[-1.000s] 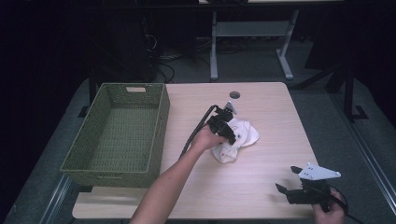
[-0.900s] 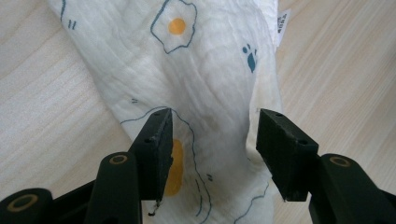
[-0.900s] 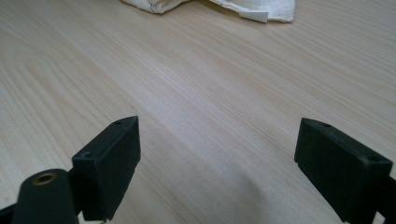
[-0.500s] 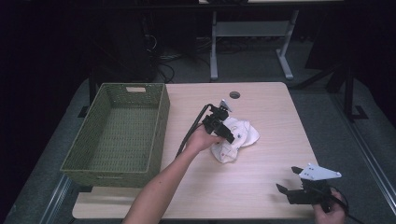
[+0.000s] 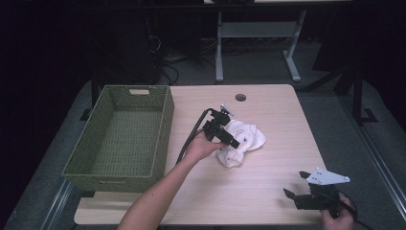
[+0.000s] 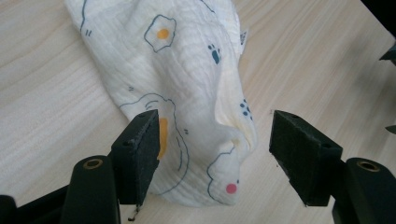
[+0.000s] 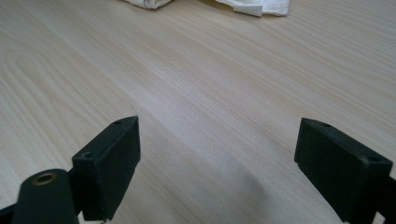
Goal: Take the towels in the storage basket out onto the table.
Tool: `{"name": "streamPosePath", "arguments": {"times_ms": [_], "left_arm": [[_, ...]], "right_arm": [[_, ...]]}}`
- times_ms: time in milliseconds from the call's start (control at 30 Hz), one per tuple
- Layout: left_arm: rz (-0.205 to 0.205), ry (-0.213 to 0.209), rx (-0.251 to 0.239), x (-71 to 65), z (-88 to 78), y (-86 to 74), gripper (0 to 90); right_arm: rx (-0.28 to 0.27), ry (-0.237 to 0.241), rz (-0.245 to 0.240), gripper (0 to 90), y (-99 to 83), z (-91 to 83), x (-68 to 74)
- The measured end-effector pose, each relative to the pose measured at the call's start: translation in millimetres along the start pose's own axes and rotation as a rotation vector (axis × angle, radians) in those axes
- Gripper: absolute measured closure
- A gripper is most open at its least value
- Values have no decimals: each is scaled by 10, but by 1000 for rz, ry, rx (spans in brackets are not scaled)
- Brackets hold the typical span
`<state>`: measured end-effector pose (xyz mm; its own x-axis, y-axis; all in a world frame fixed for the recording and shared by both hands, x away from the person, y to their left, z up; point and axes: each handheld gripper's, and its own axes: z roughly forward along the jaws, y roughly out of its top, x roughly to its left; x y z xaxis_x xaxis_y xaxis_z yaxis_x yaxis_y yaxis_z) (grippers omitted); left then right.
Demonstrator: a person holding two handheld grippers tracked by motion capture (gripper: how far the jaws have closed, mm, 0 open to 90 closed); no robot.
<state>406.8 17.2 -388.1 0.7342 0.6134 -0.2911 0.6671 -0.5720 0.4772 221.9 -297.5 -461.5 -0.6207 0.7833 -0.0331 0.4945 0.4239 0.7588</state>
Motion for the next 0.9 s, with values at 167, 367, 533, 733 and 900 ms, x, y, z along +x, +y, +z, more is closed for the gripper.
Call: {"name": "streamPosePath", "arguments": {"times_ms": [167,367,533,733,900], "left_arm": [[3,-15,-31,-14,-86,-99,326],[4,-38,-67,-41,-201,-210,323],[24,-51,-90,-91,-296,-299,319],[41,-70,-109,-144,-359,-393,310],[37,-86,-124,-152,-371,-481,287]], "right_arm": [[4,-2,1,140,-8,-2,-3],[6,-5,8,140,-17,-2,5],[12,-8,6,140,-24,-2,7],[16,-10,8,140,-27,-2,7],[20,-13,5,140,-28,3,10]]}}
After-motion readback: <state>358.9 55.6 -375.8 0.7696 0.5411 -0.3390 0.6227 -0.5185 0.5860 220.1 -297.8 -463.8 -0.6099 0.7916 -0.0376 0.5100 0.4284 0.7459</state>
